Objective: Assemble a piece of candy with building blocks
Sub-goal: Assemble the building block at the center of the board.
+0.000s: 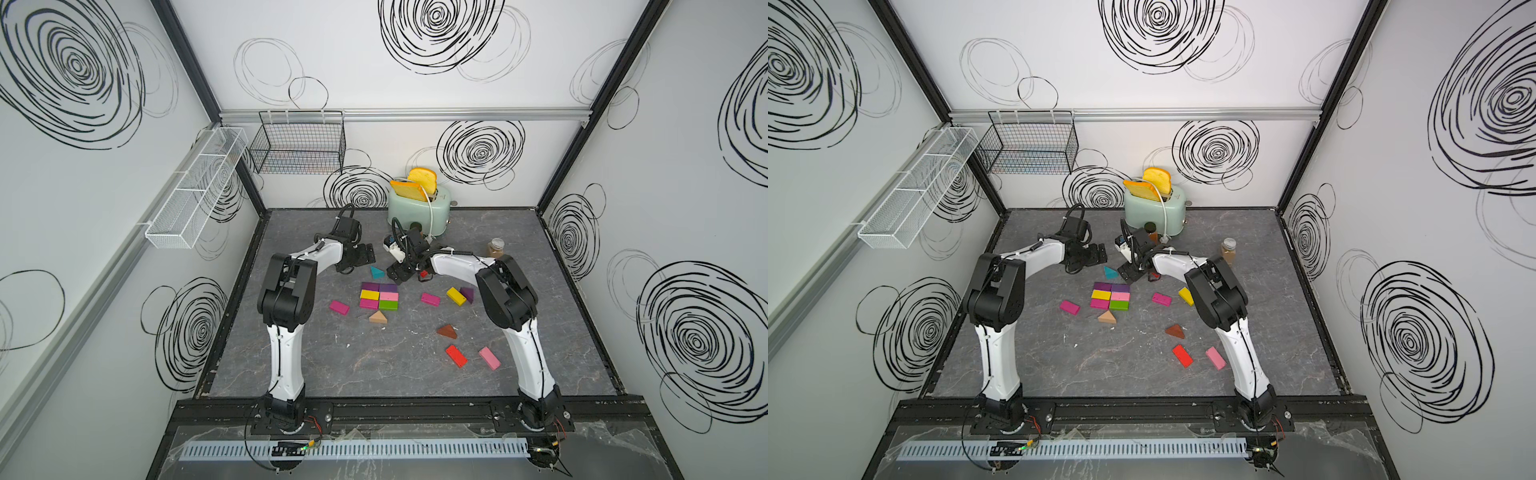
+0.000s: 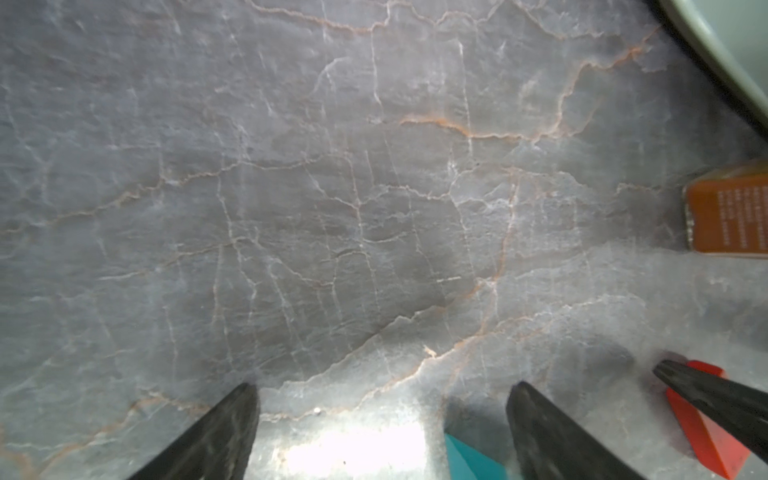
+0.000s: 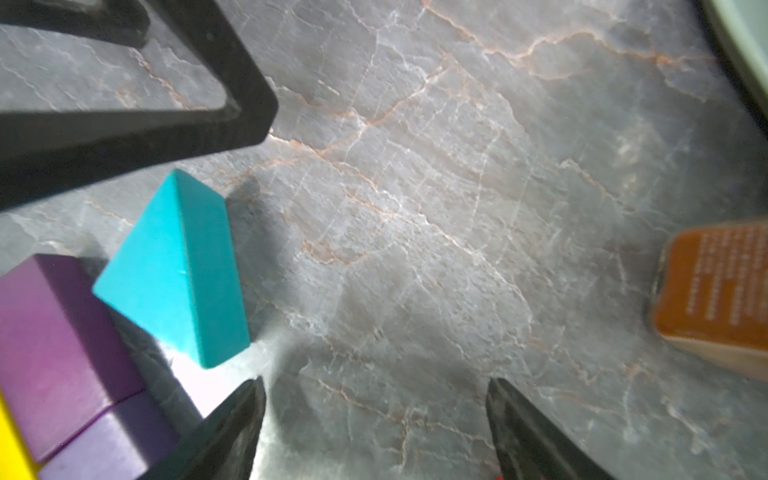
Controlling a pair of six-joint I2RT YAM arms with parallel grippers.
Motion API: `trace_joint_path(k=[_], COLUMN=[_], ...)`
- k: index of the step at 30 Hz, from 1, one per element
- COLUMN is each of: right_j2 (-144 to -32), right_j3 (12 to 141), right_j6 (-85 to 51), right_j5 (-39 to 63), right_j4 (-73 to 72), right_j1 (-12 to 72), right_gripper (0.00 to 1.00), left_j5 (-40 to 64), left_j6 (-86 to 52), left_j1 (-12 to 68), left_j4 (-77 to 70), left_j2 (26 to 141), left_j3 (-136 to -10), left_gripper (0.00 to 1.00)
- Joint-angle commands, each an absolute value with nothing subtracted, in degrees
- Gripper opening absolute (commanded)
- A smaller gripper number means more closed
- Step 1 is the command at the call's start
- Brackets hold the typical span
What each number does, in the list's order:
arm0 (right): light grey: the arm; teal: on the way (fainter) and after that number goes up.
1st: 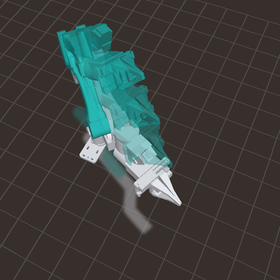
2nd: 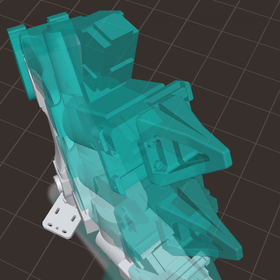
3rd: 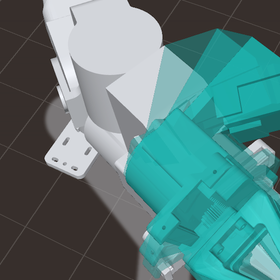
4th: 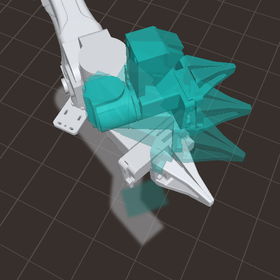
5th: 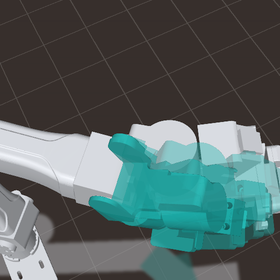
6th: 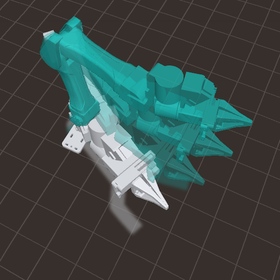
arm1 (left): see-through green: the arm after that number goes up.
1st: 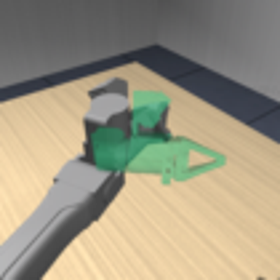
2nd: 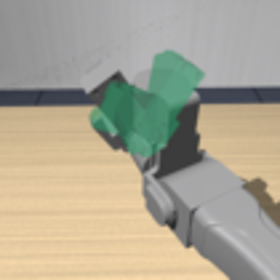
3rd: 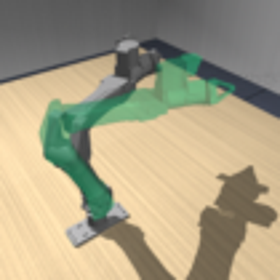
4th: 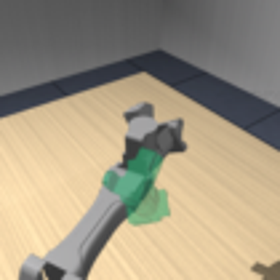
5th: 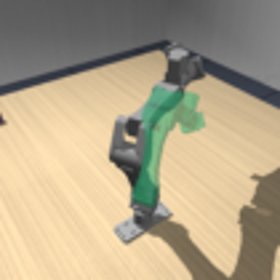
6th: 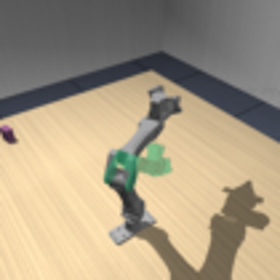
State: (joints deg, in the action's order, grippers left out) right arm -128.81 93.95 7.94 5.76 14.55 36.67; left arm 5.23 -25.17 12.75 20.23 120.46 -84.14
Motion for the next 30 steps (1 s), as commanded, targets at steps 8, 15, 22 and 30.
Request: trace_joint_path(k=[8, 15, 22, 30], right_j2=[-126.4, -126.2, -125.6, -125.2], right_j3=[93.1, 92.6, 91.8, 91.2], right_j6=[7.3, 7.1, 7.1, 6.9], right_j5=[7.3, 7.1, 6.8, 6.7], right_j4=[13.8, 13.8, 13.6, 13.5], right_j1=[37.6, 37.5, 37.6, 37.5], right_gripper=[0.87, 0.87, 0.87, 0.87], left_j5=[3.5, 3.5, 3.4, 3.7], left_j6=[-23.1, -23.5, -23.6, -24.1], left_j1=[14.3, 14.9, 15.4, 16.1], left_j4=[20.4, 20.1, 19.9, 19.4], left_j2=[119.7, 118.6, 117.4, 116.2], left_j3=[-81.6, -80.2, -78.6, -77.3], left_gripper=[0.98, 1.0, 0.92, 0.84])
